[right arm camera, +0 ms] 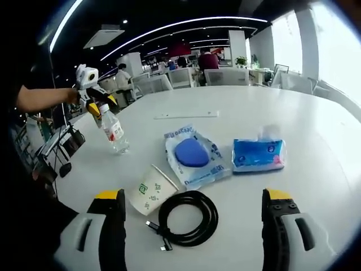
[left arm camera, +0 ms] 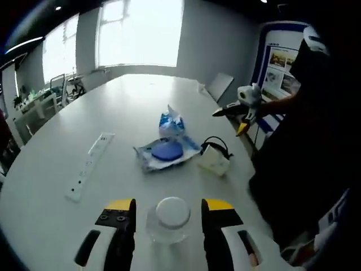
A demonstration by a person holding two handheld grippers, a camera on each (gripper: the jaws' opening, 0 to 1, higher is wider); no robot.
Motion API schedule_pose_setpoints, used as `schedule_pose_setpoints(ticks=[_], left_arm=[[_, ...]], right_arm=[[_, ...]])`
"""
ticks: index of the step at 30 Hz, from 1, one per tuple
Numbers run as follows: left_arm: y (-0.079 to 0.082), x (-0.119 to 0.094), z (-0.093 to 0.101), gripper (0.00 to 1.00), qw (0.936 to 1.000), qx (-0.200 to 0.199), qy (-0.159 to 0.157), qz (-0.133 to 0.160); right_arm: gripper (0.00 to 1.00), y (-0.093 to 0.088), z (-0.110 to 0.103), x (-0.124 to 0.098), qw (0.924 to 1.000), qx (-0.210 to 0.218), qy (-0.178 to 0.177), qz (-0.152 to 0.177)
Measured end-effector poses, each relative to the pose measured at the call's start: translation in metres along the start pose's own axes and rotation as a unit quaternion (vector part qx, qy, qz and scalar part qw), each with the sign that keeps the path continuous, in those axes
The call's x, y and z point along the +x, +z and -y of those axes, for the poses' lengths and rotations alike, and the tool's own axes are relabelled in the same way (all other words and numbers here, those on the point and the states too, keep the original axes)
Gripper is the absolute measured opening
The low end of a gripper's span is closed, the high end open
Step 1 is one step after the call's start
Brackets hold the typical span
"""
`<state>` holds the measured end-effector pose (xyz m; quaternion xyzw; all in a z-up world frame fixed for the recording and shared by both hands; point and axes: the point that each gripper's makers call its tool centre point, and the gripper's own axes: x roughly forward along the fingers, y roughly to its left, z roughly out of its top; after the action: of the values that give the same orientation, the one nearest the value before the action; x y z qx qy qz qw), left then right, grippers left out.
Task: Arrange the tabletop items into an orderly group along one side of the table until the central work area is clear of visible clutter.
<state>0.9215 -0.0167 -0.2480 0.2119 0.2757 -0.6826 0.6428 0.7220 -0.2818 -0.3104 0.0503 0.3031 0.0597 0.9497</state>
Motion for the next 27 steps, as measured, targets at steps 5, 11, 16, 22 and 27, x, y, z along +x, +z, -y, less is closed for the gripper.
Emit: schedule_pose_setpoints(ticks=[5,11,16,22,27], left_arm=[[0.006,-0.010,-0.010,0.54,0.9971,-0.047,0.042,0.043],[0.003,-0.019,-0.004,0.59,0.9925,-0.071,0.082,0.057],[0.005,-0.028,0.005,0.63,0.9852,-0.097,0.114,0.083],[0.004,-0.034,0.021,0.69,0.9751,-0.126,0.146,0.109],[0.002,-0.038,0.036,0.70,0.9620,-0.150,0.185,0.133]], right_arm=[[0.98,0.006,0.001,0.001,0.9999,0.007,0.006,0.013],[0.99,0.012,-0.001,0.003,0.9995,0.005,0.021,0.023],[1.00,0.016,-0.001,0.002,0.9991,0.001,0.032,0.027],[1.00,0.020,0.002,0.000,0.9987,-0.004,0.043,0.028],[1.00,0.022,0.004,-0.001,0.9981,-0.012,0.054,0.028]])
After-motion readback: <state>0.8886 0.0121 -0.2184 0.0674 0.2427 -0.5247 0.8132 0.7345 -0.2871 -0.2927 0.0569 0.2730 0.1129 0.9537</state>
